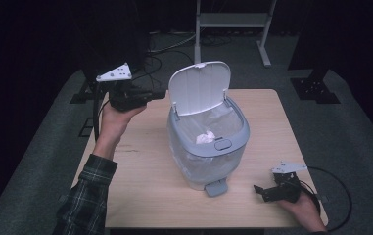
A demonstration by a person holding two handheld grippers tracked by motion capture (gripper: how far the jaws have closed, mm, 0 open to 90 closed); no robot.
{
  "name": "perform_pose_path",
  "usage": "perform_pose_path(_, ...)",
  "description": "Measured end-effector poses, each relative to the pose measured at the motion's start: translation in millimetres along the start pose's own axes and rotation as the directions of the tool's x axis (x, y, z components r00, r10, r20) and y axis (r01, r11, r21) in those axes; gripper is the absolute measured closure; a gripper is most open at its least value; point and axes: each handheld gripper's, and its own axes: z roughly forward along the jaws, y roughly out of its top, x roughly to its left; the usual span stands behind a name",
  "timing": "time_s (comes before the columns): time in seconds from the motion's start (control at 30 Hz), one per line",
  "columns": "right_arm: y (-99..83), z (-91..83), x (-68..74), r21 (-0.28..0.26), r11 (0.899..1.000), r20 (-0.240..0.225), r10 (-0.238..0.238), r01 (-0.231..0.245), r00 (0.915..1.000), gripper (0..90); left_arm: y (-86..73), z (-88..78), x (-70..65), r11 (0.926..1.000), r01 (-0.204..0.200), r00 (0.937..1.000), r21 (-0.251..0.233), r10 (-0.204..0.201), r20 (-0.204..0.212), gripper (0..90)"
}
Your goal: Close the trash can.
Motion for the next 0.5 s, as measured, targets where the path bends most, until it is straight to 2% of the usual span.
perform_pose_path(0.2, 0.0, 0.0, 0.0, 0.000, 1.000, 0.000, 0.000, 0.000, 1.0000, 0.0, 9.9, 12.0, 2.7, 0.9999, -0.003, 1.0000, -0.011, 0.003, 0.001, 88.1)
perform_pose_path(0.5, 0.0, 0.0, 0.0, 0.000, 1.000, 0.000, -0.001, 0.001, 1.0000, 0.0, 21.4, 25.6, -0.9, 0.9997, -0.012, 0.9999, -0.019, 0.012, 0.005, 86.4)
